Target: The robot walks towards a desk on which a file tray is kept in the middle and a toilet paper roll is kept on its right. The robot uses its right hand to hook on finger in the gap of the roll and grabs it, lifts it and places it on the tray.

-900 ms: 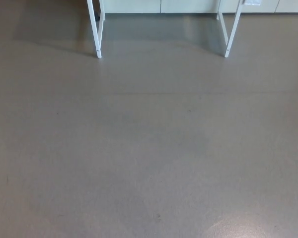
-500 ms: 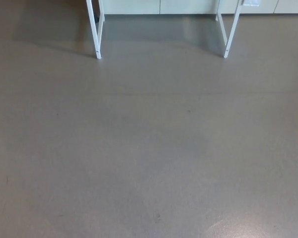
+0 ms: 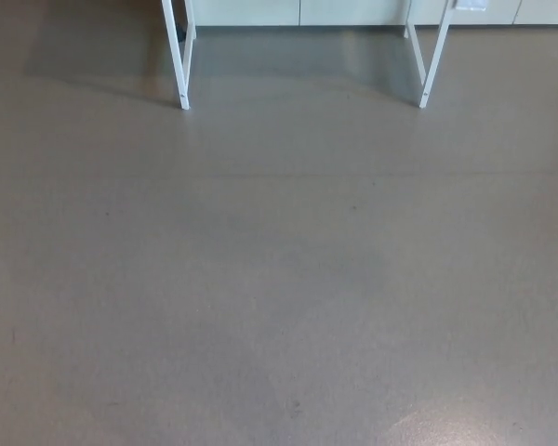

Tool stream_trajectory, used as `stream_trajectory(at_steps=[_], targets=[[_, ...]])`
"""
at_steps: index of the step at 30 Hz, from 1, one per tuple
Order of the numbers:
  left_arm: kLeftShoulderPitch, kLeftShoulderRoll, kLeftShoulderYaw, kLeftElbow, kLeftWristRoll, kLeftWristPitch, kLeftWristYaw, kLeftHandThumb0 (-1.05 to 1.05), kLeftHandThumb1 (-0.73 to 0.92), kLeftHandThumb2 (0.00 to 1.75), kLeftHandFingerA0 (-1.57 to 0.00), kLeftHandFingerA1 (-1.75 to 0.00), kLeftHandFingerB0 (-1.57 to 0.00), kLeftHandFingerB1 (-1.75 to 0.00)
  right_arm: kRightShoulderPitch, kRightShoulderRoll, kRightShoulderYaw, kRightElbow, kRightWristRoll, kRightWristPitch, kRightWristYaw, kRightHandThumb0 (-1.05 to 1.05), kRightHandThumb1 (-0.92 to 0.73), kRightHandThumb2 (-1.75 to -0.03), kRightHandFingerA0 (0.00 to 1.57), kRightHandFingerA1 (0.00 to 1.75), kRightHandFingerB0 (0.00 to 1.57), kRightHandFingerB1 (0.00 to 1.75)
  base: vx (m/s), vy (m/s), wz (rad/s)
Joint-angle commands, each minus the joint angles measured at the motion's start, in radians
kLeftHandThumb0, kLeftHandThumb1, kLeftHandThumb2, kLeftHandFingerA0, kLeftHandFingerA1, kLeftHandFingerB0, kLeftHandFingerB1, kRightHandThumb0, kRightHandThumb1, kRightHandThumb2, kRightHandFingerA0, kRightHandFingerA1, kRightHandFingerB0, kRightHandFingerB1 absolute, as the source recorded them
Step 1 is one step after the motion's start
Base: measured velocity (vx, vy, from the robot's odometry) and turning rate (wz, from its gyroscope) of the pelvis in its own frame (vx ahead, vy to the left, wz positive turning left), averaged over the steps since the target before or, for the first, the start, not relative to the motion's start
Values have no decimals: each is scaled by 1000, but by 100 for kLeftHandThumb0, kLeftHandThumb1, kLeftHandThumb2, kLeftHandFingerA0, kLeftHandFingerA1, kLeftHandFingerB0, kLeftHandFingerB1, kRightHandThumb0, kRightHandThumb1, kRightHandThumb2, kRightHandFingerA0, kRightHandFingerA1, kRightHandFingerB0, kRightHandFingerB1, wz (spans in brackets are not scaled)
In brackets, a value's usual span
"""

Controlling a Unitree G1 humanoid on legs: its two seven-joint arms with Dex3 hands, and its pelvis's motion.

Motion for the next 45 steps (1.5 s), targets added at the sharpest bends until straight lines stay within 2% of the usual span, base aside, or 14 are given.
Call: stream_trajectory(at_steps=[1, 2, 3, 17, 18, 19, 20, 29, 32, 33, 34, 35, 36, 45], targets=[[7, 23, 4, 2, -7, -48, -12, -104, 70, 123, -6, -72, -10, -58, 0, -33, 53, 11, -56, -43, -67, -92, -66, -103, 0, 8, 12, 21, 0, 0, 0], [8, 23, 2, 3, -4, -49, -10, -105, 70, 122, -9, -73, -9, -60, 1, -49, 99, 15, -100, -65, -89, -87, -84, -65, 0, 12, 5, 24, 0, 0, 0], [10, 24, -5, 4, 2, -60, -12, -104, 71, 124, 0, -68, -9, -53, -8, -33, 52, 32, -33, -62, -59, -93, -64, -98, 0, 7, 9, 23, 0, 0, 0], [-19, 37, -27, 9, 7, -44, 4, -105, 68, 121, -14, -73, -9, -63, -12, -32, 58, 45, -13, -88, -41, -90, -63, -101, 0, 13, 6, 19, 0, 0, 0], [-17, 41, -41, -1, 21, -45, 9, -105, 91, 66, -15, -87, -9, -70, -20, -42, 95, 54, -62, -87, -80, -94, -68, -102, 0, 7, 11, 18, 0, 0, 0], [-18, 42, -49, -1, 27, -47, 12, -105, 91, 67, -14, -85, -10, -70, -25, -31, 55, 62, -12, -78, -42, -90, -62, -98, 1, 12, 11, 19, 0, 0, 0], [-15, 42, -46, -1, 20, -56, 3, -105, 70, 122, -18, -76, -8, -63, -20, -32, 60, 49, -20, -75, -51, -91, -63, -100, 1, 10, 12, 20, 0, 0, 0], [-36, 50, -46, 3, 8, -36, -6, -105, 69, 123, -19, -76, -1, -60, -50, -20, 48, 94, -15, -91, -58, -90, -64, -98, 0, 9, 6, 21, 16, 0, -4], [-34, 51, -44, 0, 2, -37, -17, -105, 70, 124, -12, -73, -5, -56, -70, -17, 17, 107, 17, -57, -17, -77, -54, -95, 1, 42, 5, 28, 15, -12, 9], [-35, 50, -44, 4, 2, -37, -14, -105, 70, 123, -14, -74, -4, -58, -62, -12, 6, 99, 27, -68, -13, -75, -69, -62, 14, 33, 11, 24, -91, 37, 80], [-39, 48, -46, 13, 5, -38, -3, -105, 70, 123, -16, -74, -3, -59, -54, -3, -9, 95, 40, -90, -6, -38, -39, -99, 0, 49, 0, 49, -96, 26, 19], [-42, 49, -50, 15, 10, -36, 3, -105, 70, 123, -19, -76, -4, -62, -51, -13, 18, 89, 3, -92, -21, -85, -60, -99, 0, 25, 13, 20, -86, 39, -5], [-42, 49, -51, 12, 10, -35, 2, -105, 70, 123, -19, -77, -1, -61, -50, -12, 19, 87, -1, -92, -33, -82, -64, -70, 8, 26, 9, 20, 0, 0, 0], [-47, 50, -38, 10, -3, -38, -3, -105, 69, 123, -11, -73, -6, -57, -41, -7, 21, 63, 9, -81, -46, -74, -56, -97, 1, 38, 5, 28, 135, 203, -16]])
